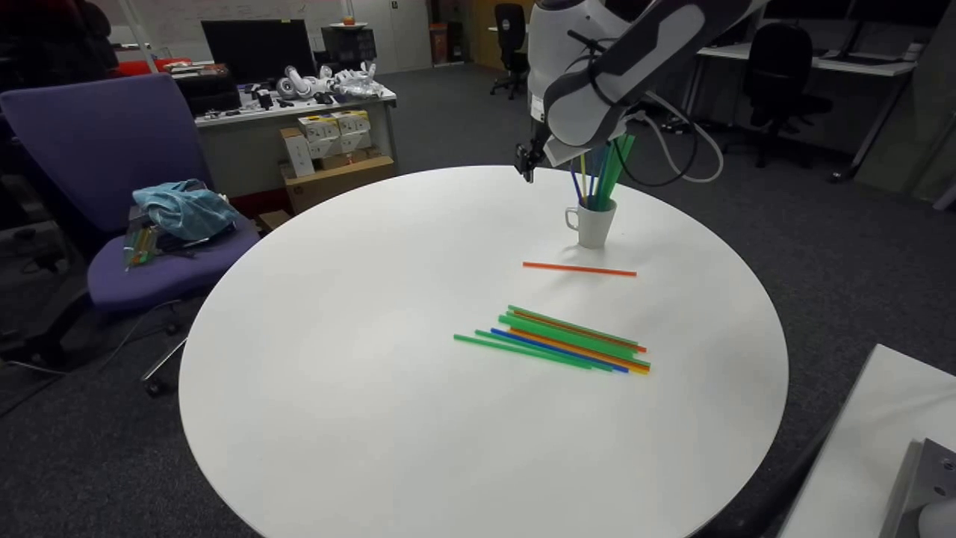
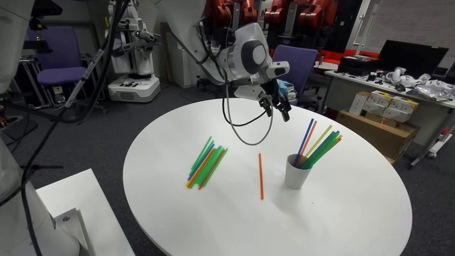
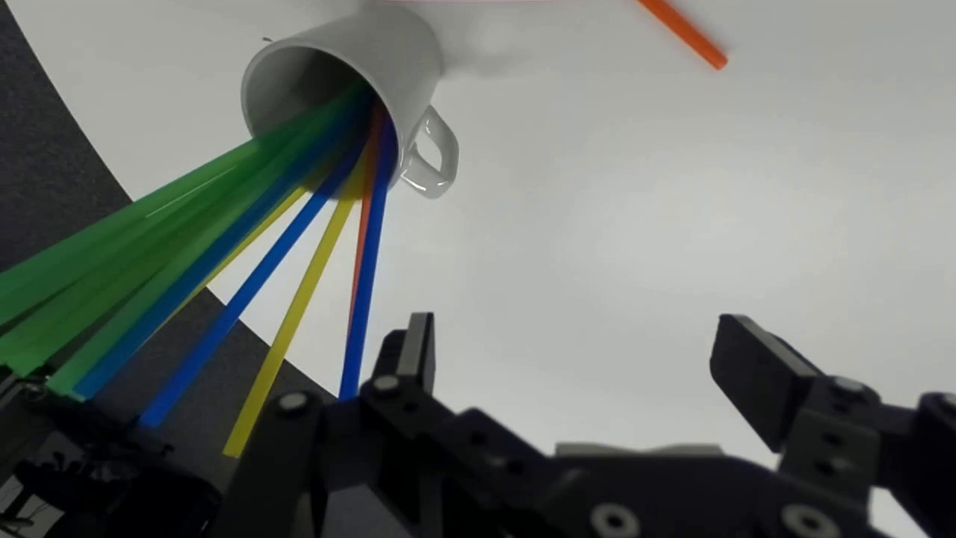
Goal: Remove the orange straw from the white mug
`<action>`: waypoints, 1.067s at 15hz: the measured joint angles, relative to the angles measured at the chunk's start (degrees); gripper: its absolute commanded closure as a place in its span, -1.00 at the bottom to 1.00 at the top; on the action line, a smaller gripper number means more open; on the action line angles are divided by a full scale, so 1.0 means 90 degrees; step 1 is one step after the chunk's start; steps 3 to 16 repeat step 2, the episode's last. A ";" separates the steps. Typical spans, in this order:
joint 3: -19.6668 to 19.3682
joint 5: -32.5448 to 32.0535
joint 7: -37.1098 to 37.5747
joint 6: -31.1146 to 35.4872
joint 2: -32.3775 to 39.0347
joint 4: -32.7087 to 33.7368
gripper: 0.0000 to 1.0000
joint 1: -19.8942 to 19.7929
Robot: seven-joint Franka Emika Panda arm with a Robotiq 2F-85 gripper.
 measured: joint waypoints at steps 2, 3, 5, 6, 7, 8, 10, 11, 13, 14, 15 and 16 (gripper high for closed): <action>0.0001 0.0092 0.0062 0.0006 -0.0015 0.0015 -1.00 -0.0001; 0.0001 0.0092 0.0062 0.0006 -0.0015 0.0015 -1.00 -0.0001; 0.0001 0.0092 0.0062 0.0006 -0.0015 0.0015 -1.00 -0.0001; 0.0001 0.0092 0.0062 0.0006 -0.0015 0.0015 -1.00 -0.0001; 0.0001 0.0092 0.0062 0.0006 -0.0015 0.0015 -1.00 -0.0001; 0.0001 0.0092 0.0062 0.0006 -0.0015 0.0015 -1.00 -0.0001; 0.0001 0.0092 0.0062 0.0006 -0.0015 0.0015 -1.00 -0.0001; 0.0001 0.0092 0.0062 0.0006 -0.0015 0.0015 -1.00 -0.0001; 0.0001 0.0092 0.0062 0.0006 -0.0015 0.0015 -1.00 -0.0001; 0.0001 0.0092 0.0062 0.0006 -0.0015 0.0015 -1.00 -0.0001; 0.0001 0.0092 0.0062 0.0006 -0.0015 0.0015 -1.00 -0.0001; 0.0001 0.0092 0.0062 0.0006 -0.0015 0.0015 -1.00 -0.0001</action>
